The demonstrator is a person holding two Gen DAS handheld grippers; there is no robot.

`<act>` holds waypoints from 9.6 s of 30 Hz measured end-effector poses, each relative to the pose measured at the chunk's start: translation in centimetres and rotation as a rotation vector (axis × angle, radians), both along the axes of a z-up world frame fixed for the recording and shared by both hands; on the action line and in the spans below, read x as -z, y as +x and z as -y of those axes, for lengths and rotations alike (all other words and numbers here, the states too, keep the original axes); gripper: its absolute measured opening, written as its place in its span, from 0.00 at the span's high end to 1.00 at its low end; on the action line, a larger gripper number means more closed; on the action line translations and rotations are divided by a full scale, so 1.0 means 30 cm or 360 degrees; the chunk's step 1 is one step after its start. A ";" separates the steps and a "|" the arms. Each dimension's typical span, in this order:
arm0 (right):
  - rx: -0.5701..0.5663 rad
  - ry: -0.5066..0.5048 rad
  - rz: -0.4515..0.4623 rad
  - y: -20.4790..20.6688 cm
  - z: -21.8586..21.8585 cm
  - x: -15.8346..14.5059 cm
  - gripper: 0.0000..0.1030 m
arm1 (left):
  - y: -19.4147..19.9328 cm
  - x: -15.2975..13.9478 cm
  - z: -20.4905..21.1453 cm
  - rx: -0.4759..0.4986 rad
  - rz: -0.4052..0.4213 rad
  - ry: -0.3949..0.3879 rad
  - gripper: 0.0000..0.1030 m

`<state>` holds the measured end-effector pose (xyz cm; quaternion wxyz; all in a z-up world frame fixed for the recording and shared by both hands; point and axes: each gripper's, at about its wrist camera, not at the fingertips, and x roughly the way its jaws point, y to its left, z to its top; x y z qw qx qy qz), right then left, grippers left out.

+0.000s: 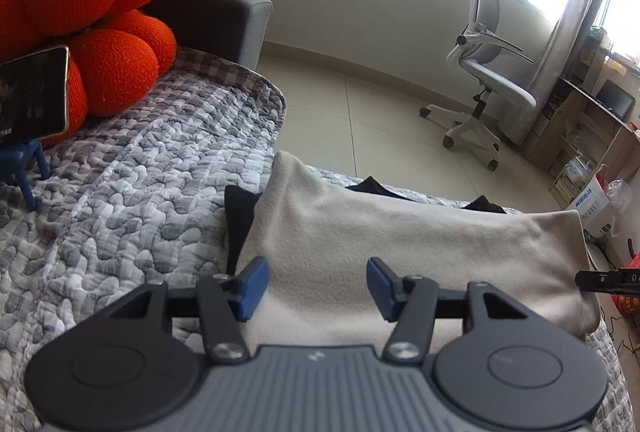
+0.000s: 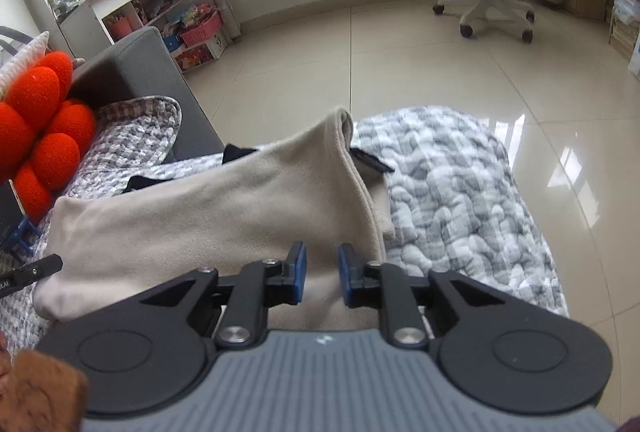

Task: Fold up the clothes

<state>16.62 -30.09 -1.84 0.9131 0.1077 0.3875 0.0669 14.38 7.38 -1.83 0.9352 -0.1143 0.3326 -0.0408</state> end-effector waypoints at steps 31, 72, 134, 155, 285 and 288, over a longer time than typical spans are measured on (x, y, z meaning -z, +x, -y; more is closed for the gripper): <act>0.0021 -0.0177 0.0271 0.116 -0.052 0.033 0.61 | 0.205 0.048 -0.071 0.0003 -0.0006 -0.0097 0.61; 0.0322 -0.0513 0.0071 0.129 -0.016 0.075 0.84 | 0.138 -0.019 -0.102 -0.0263 0.0077 -0.0051 0.50; -0.0112 -0.0385 0.0099 0.087 -0.160 0.068 0.67 | 0.128 0.038 0.116 0.0055 0.0036 0.0273 0.44; -0.0110 -0.0444 0.0107 0.085 -0.165 0.066 0.65 | 0.134 0.056 0.137 0.0090 0.0004 0.0339 0.40; -0.0009 -0.0406 0.0073 0.093 -0.112 0.057 0.58 | 0.110 0.003 0.090 0.0012 0.0058 0.0218 0.37; -0.0025 -0.0434 0.0091 0.088 -0.126 0.052 0.58 | 0.107 -0.003 0.097 0.0015 0.0060 0.0215 0.37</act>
